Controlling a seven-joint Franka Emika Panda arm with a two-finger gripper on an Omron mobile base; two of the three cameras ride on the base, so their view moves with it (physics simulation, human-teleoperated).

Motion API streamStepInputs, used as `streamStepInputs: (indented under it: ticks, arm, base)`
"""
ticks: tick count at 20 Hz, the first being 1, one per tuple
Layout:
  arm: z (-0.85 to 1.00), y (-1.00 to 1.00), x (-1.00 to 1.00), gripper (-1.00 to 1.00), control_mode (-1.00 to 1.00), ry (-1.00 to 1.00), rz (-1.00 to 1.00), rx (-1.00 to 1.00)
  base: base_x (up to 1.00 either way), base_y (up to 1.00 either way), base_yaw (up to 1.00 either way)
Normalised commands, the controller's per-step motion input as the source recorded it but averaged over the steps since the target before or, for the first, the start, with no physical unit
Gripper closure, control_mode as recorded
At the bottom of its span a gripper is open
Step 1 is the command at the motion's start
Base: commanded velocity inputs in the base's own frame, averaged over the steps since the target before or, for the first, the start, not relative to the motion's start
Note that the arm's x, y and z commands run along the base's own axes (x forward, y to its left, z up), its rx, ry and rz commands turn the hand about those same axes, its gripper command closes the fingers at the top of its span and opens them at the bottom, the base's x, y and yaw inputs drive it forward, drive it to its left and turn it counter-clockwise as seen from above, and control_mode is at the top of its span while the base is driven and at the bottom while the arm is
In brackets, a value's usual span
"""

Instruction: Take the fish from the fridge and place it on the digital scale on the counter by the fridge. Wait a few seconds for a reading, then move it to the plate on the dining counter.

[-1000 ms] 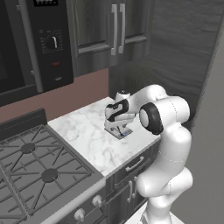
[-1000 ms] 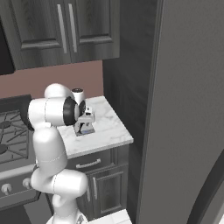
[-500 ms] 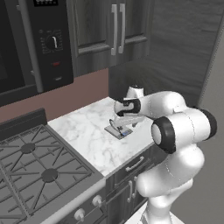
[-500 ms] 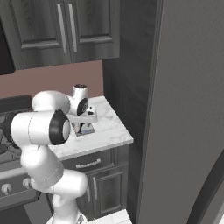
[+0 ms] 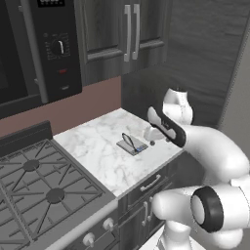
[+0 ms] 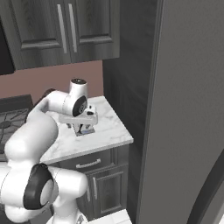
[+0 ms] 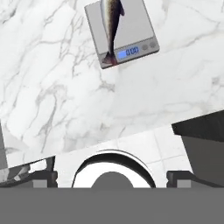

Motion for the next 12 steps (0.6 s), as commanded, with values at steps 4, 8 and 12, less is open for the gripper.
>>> streamStepInputs:
  ticks: [4, 8, 12]
  arm:
    - [0.42, 0.0, -1.0, -1.0, -1.0, 0.0, 0.08, 0.0]
    - [0.22, 0.0, -0.98, -1.0, -1.0, 0.0, 0.12, 0.0]
    - [0.1, 0.0, -0.59, -1.0, -1.0, -0.03, 0.13, 0.0]
  base:
    - [0.0, 0.0, 0.0]
    - [0.0, 0.0, 0.0]
    - [0.0, 0.0, 0.0]
